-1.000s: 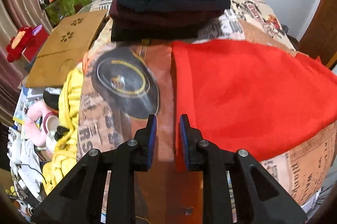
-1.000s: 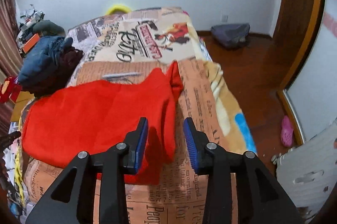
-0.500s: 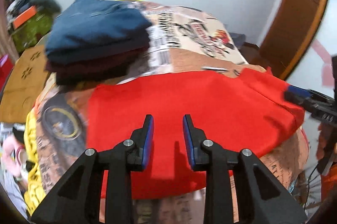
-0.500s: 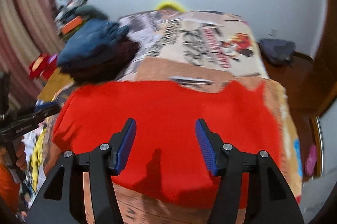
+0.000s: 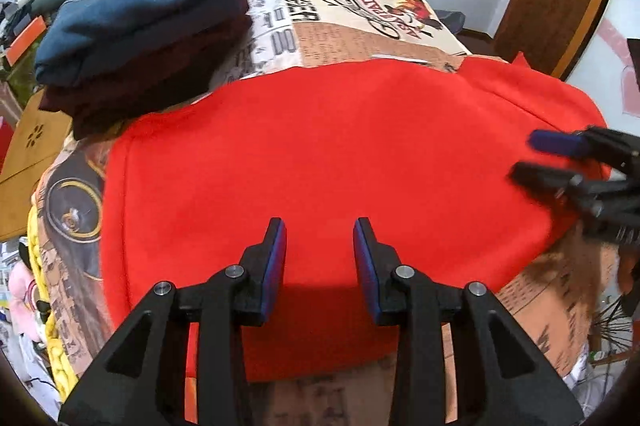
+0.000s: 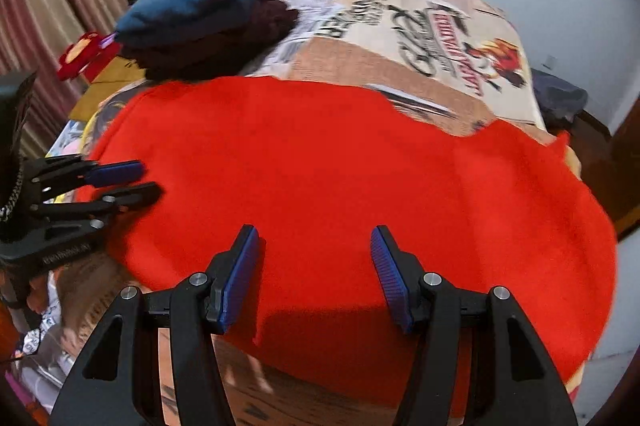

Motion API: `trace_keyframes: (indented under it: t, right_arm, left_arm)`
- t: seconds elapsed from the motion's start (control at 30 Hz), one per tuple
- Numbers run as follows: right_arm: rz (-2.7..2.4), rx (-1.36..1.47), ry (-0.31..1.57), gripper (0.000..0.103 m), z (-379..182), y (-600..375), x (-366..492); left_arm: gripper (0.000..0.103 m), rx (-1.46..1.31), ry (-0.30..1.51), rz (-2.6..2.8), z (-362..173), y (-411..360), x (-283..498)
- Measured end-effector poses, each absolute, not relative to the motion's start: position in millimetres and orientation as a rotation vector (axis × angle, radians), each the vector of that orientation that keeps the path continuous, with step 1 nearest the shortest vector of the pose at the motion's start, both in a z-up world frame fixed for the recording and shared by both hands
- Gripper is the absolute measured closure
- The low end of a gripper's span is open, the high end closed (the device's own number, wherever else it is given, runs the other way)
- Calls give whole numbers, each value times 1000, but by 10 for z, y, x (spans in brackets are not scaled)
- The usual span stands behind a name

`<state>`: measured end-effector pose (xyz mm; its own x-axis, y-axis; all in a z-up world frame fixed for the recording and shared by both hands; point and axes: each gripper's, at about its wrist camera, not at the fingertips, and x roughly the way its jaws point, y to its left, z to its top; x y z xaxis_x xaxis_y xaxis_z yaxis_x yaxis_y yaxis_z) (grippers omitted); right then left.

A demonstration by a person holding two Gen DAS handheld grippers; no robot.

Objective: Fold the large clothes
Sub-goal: 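Smooth the folded red jacket flat with both grippers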

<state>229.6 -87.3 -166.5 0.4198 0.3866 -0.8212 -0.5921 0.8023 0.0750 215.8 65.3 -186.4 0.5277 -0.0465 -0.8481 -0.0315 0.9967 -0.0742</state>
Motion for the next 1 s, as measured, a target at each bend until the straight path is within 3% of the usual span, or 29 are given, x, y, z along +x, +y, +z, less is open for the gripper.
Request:
trace_keyframes:
  t: [0.1,0.7,1.0]
  right_arm:
    - [575,-201,951,49,-1600,-1080,2334]
    - [351,75,919,49,-1387,-2045,2351]
    - [408,82,859,49,-1195,-1828,2244]
  left_arm:
    - [60,-81,1016,33,-1873,787,2053]
    - [60,-228,1011,414,-1952,1752,1333]
    - [59,-619,962,245,-1900,1943,1158]
